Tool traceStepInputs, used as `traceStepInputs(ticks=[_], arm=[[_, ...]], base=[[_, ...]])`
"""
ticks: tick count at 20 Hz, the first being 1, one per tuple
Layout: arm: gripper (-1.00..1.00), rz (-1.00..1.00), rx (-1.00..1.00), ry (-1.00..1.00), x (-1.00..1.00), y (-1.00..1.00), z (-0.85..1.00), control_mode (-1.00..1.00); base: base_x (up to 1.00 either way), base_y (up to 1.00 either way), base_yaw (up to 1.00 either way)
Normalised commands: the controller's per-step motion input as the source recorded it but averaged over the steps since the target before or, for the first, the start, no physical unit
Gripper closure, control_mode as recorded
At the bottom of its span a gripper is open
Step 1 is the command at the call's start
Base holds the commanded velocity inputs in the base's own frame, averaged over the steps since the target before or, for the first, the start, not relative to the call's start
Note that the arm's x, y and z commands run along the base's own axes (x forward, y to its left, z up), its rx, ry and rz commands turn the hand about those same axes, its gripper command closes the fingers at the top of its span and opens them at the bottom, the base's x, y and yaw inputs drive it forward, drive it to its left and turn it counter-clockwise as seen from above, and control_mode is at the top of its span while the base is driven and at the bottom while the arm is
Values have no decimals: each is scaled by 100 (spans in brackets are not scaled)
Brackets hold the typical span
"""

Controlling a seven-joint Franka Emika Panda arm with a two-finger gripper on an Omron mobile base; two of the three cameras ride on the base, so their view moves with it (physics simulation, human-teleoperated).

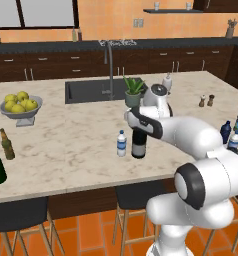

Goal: Move the plastic bottles in the middle to the plastics group, and the glass bottles in the middle to the glass group.

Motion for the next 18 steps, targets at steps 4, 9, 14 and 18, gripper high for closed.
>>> traceStepInputs(ticks=[4, 9, 14, 18], arm=[[-100, 0, 0, 0, 0, -2, -1, -100], [-100, 0, 0, 0, 9, 0, 0, -100], [-100, 0, 0, 0, 8, 0, -1, -100], [-100, 0, 0, 0, 12, 0, -7, -100]], base=[[0, 0, 0], [0, 0, 0], [0, 0, 0], [0, 0, 0]])
